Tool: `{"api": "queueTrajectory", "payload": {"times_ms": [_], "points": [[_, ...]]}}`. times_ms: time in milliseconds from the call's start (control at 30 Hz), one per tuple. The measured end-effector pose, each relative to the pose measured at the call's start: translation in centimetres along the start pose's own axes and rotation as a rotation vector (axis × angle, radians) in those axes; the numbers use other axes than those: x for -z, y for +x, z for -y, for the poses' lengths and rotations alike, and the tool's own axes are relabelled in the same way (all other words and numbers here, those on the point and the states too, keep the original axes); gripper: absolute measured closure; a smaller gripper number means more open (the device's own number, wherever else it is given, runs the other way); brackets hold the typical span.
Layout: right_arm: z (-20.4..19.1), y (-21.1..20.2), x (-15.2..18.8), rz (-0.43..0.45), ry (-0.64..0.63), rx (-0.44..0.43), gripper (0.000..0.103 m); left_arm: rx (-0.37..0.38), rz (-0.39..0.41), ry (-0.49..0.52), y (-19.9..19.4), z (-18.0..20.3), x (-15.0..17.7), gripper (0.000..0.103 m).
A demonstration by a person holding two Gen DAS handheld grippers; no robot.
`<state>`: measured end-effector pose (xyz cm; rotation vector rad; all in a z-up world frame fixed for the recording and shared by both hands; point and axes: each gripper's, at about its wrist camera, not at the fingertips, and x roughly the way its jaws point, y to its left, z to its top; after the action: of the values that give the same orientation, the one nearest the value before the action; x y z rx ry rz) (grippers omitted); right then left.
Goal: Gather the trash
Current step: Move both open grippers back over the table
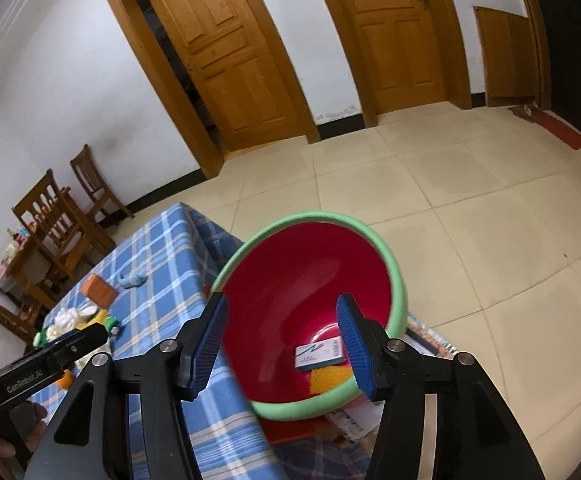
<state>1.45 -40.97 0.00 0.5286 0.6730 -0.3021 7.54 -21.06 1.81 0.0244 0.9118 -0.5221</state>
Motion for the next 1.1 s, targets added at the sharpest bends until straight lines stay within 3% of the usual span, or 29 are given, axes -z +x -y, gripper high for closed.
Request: {"api": "queueTrajectory", "payload": {"times_ms": [1100], "points": [[-8.9, 1.7, 2.2, -0.085, -0.152, -0.077, 0.045, -0.228, 0.077, -0.292, -4.2, -14.5, 3.1, 0.031]]}}
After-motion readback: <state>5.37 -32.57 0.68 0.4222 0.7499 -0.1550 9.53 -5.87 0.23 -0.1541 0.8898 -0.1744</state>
